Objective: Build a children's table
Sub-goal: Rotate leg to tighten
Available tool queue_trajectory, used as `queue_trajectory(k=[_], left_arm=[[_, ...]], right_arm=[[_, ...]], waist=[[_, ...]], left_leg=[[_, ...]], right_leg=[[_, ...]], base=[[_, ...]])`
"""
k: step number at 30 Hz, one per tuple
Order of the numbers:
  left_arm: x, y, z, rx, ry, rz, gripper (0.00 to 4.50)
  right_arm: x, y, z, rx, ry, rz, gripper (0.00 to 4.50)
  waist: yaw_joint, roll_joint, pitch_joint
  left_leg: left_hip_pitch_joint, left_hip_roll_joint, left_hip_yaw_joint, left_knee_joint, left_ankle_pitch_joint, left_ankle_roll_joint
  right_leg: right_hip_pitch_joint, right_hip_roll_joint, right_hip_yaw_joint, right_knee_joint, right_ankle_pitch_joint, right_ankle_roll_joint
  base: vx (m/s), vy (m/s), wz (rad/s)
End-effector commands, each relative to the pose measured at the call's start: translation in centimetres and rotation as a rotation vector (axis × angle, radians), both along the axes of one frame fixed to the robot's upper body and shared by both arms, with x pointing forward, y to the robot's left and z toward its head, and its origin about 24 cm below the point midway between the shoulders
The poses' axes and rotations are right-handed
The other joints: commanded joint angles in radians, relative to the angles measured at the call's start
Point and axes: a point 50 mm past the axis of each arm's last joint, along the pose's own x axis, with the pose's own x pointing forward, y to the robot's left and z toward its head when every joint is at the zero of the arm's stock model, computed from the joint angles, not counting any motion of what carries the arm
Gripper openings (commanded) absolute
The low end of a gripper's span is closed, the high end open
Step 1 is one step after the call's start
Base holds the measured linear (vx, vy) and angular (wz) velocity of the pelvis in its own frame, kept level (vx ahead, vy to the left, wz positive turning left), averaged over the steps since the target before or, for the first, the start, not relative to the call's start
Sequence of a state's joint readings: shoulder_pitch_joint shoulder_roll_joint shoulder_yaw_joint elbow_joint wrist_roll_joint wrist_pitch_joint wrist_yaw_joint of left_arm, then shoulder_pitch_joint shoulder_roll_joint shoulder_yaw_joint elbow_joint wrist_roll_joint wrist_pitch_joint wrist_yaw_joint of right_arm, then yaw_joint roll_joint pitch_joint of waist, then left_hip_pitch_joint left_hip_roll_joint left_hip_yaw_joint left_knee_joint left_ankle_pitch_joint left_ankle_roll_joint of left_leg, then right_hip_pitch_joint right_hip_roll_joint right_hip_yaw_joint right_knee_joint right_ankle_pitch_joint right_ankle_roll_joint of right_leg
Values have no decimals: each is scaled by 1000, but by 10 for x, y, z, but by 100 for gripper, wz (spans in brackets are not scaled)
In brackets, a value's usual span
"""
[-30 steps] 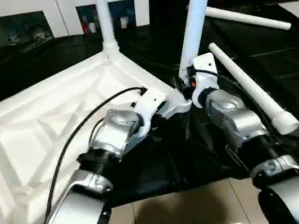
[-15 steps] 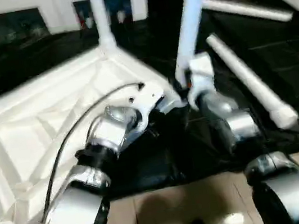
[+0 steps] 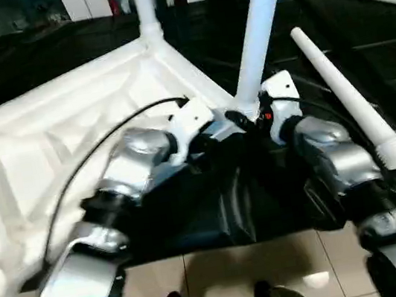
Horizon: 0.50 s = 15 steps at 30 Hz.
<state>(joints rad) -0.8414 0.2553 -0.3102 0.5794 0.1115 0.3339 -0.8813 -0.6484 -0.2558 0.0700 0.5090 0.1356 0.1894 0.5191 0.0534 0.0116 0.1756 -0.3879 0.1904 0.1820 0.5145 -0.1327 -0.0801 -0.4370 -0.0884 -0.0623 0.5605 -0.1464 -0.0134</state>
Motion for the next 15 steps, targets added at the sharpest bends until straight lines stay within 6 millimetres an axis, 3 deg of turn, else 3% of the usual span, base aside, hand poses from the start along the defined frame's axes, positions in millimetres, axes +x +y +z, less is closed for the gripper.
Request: queue_trajectory(k=[1,2,4,7,10,11,15], left_arm=[[-11,2,-12,4,25,-91,0],[-12,3,-12,2,23,-100,0],[-17,6,-9,-25,9,-164,0],[-24,12,-7,-26,-17,-223,0],[-34,19,-7,-16,-25,-314,0],[-36,20,-7,-23,-19,-321,0],[-45,28,-5,-38,1,-386,0]], right_arm=[[-13,5,3,-18,6,156,404],[-15,3,4,-22,4,176,404],[-21,-2,5,-34,4,221,404],[-30,-8,5,-51,10,303,404],[-41,-14,5,-81,21,383,404],[-42,-14,5,-85,21,390,404],[-47,-17,7,-83,28,440,404]], waist=[[-2,-6,-96],[-2,-7,-99],[-4,-8,-104],[-5,-8,-109],[-2,-7,-105],[-3,-5,-103],[-1,-5,-95]], left_leg=[[9,32,0,-31,-109,139],[10,30,3,-22,-62,160],[6,26,4,-12,0,196],[5,24,5,-1,31,233],[5,29,3,-2,-18,232],[10,33,5,-4,-52,215],[16,37,7,-8,-128,165]], right_leg=[[72,-46,43,-34,-7,-279],[73,-42,45,-23,90,-296],[81,-42,44,-9,197,-319],[84,-43,45,3,265,-332],[83,-45,42,-1,178,-317],[77,-44,41,-8,88,-311],[69,-47,45,-19,-66,-298]], base=[[80,-3,-2],[80,-3,-2],[66,1,-1],[20,1,0],[0,0,0],[0,0,0],[0,0,0]])
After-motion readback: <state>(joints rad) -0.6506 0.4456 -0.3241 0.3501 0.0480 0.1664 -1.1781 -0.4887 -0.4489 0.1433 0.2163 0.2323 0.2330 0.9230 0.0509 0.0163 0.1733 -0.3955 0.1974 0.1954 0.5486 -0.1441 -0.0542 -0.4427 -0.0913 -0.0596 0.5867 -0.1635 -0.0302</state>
